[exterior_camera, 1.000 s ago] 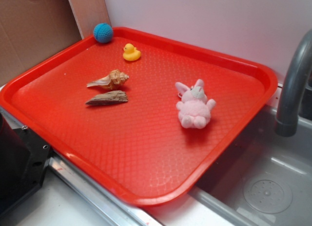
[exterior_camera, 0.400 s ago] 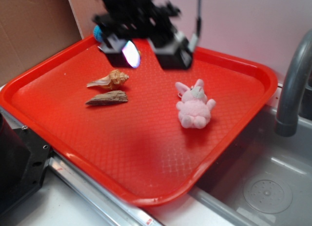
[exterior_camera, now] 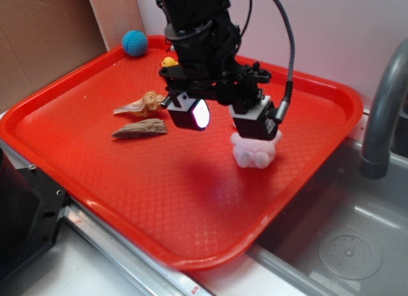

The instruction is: Grab the pink bunny.

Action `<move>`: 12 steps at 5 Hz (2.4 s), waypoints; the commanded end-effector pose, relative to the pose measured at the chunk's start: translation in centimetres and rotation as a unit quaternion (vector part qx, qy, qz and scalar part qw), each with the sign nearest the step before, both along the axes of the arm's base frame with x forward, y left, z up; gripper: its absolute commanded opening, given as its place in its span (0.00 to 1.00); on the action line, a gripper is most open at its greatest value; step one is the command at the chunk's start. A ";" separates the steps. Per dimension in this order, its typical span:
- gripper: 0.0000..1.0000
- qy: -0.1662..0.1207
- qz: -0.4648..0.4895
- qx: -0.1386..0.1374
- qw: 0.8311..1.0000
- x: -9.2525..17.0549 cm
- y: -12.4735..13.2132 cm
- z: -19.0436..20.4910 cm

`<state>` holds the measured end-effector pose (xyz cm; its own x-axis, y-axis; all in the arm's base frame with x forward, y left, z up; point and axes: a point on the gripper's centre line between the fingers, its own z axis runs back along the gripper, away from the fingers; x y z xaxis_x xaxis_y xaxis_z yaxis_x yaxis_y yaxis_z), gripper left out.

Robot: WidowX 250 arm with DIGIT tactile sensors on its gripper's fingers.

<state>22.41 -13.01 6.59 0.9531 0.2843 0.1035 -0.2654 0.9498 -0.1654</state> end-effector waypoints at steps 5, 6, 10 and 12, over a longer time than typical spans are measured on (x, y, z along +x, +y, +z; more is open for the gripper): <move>1.00 0.009 0.019 0.040 0.999 3.7 -1.5 -3.9; 0.00 0.015 0.021 0.048 0.999 3.3 -1.5 -4.0; 0.00 0.035 -0.006 0.061 0.998 -2.9 7.9 9.5; 0.00 -0.022 0.022 0.063 0.998 -6.4 12.1 14.9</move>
